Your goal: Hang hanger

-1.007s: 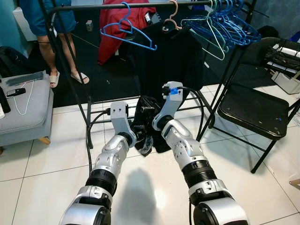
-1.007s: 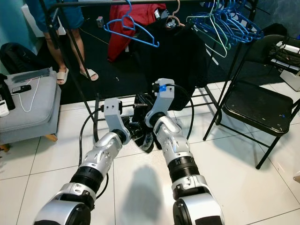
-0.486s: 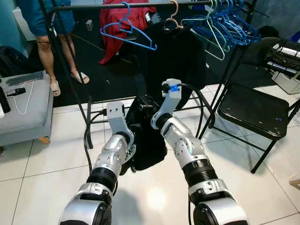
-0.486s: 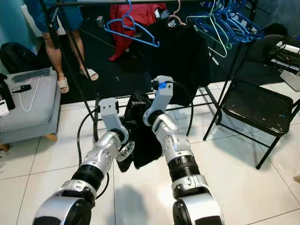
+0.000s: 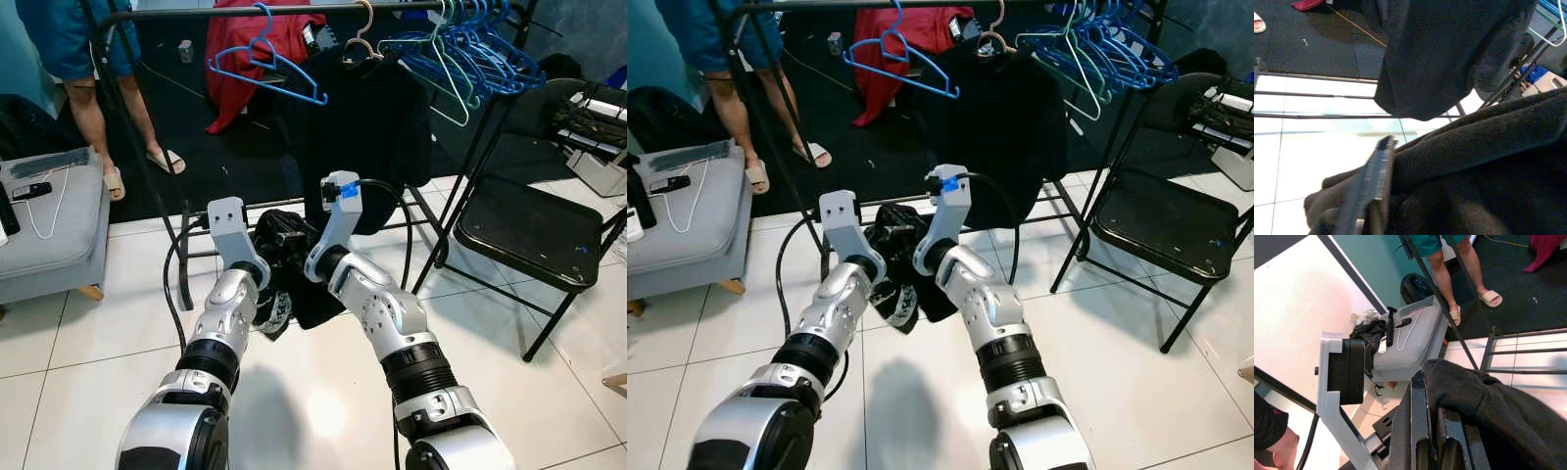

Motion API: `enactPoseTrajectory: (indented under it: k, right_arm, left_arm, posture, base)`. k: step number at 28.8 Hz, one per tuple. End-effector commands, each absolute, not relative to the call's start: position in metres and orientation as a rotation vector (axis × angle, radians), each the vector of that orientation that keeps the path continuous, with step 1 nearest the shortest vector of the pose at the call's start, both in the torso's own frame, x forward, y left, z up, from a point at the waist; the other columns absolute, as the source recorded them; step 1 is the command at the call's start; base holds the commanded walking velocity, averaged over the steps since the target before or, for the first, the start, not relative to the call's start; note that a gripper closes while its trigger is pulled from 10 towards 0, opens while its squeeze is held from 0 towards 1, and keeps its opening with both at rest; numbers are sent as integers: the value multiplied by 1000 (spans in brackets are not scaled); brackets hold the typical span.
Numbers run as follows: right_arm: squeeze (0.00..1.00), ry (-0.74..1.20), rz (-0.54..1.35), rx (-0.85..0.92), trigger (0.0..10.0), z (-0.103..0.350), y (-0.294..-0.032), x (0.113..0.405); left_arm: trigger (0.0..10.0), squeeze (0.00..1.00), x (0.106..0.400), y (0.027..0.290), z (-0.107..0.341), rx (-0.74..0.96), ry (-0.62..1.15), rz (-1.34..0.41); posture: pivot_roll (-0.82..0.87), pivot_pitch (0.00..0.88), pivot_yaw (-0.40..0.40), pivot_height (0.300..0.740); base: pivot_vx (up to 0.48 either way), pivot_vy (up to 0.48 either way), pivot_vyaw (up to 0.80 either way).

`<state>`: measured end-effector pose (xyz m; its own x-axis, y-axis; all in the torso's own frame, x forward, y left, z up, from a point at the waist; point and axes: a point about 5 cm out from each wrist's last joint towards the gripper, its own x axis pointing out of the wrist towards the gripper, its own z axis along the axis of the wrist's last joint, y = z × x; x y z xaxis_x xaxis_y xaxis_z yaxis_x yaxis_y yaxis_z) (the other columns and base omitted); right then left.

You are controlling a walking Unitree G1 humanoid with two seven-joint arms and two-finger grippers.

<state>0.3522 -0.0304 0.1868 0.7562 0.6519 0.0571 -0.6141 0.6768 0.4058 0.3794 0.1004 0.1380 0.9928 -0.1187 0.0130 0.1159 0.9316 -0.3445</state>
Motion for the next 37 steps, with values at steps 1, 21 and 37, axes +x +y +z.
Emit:
enactPoseTrajectory:
  k: [1,21,37]
  right_arm:
    - [0,105,772,515,0,185,-9,340]
    - [0,135,697,495,275,173,-33,341]
    - [0,491,836,329,10000,114,-55,307]
  left_arm:
    - [0,0,380,109,136,-352,-6,-100]
    - [0,0,374,123,131,-38,39,-312]
    - [0,0,370,128,114,135,232,-359]
  posture:
    - [-89,126,-12,740]
    - [-75,112,-4,740]
    - [-71,94,5,740]
  base:
    - [0,0,0]
    - [0,0,0]
    - [0,0,0]
